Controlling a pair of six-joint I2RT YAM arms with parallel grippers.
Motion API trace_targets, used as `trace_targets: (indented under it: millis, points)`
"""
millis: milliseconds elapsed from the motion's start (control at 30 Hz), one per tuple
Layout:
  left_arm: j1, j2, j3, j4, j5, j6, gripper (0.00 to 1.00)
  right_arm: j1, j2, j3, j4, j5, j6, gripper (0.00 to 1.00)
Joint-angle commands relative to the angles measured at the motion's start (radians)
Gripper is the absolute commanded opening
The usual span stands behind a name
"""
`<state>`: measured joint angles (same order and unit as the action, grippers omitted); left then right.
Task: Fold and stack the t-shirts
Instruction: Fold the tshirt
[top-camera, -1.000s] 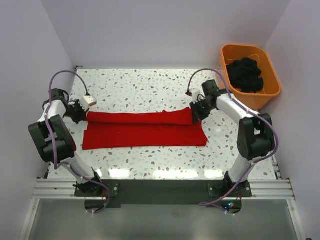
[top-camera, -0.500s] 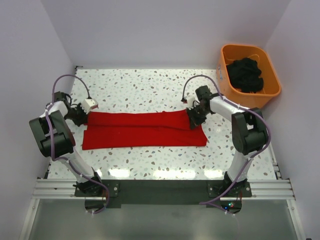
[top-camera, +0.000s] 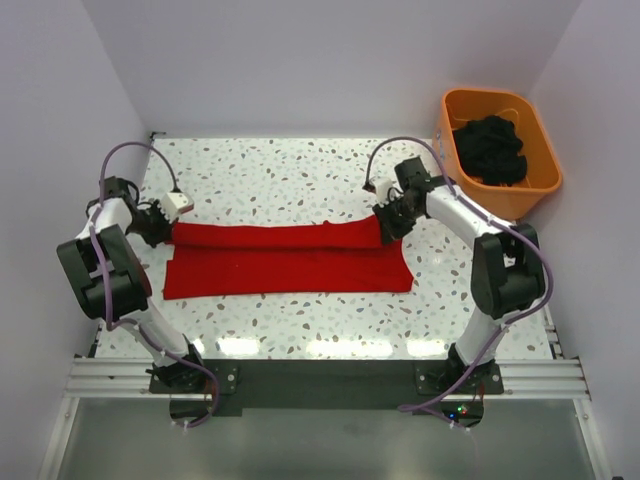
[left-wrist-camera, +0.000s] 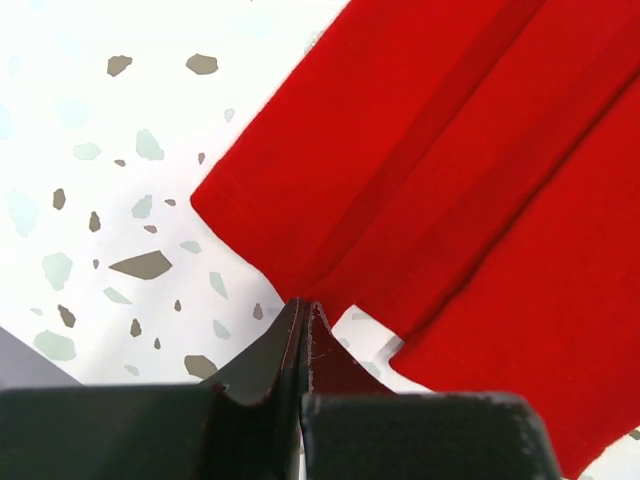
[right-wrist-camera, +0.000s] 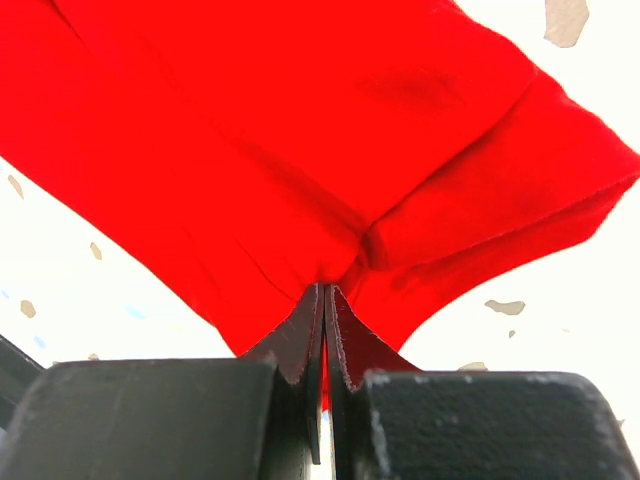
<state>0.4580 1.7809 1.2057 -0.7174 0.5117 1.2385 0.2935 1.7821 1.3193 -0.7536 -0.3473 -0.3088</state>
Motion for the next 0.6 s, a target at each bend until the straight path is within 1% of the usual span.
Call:
trace_targets:
  millis: [0, 100, 233, 267, 300, 367, 400, 433, 467, 500, 567]
  points:
    - [0.013, -0.041, -0.033, -0.014, -0.018, 0.062, 0.00, -0.007, -0.040, -0.025, -0.012, 0.037, -0.035, 0.00]
    - [0.015, -0.018, -0.058, 0.004, -0.036, 0.064, 0.00, -0.005, -0.020, -0.060, 0.014, 0.039, -0.027, 0.00]
    - [0.011, 0.032, -0.052, -0.002, -0.053, 0.059, 0.00, -0.002, 0.016, -0.061, 0.028, 0.045, -0.030, 0.00]
    - [0.013, 0.040, -0.037, -0.010, -0.053, 0.058, 0.04, -0.002, 0.028, -0.054, 0.019, 0.047, -0.033, 0.00]
    - [0.013, 0.044, -0.025, -0.022, -0.047, 0.058, 0.19, -0.002, 0.037, -0.030, 0.007, 0.045, -0.036, 0.00]
    - [0.011, 0.043, 0.018, -0.076, -0.003, 0.056, 0.29, -0.001, 0.053, -0.006, -0.042, 0.028, -0.047, 0.16]
    - [0.010, 0.038, 0.038, -0.095, 0.020, 0.055, 0.37, -0.001, 0.050, 0.018, -0.070, 0.021, -0.043, 0.30]
    - [-0.004, 0.026, 0.063, -0.137, 0.046, 0.033, 0.41, -0.005, 0.037, 0.035, -0.090, 0.011, -0.036, 0.34]
    - [-0.019, 0.017, 0.113, -0.154, 0.098, 0.017, 0.46, -0.008, 0.030, 0.055, -0.108, -0.022, -0.030, 0.37]
    - [-0.062, 0.008, 0.135, -0.166, 0.123, -0.008, 0.47, -0.022, 0.016, 0.092, -0.133, -0.035, -0.020, 0.41]
    - [-0.123, -0.023, 0.172, -0.142, 0.180, -0.120, 0.48, -0.052, -0.007, 0.136, -0.142, -0.071, 0.013, 0.43]
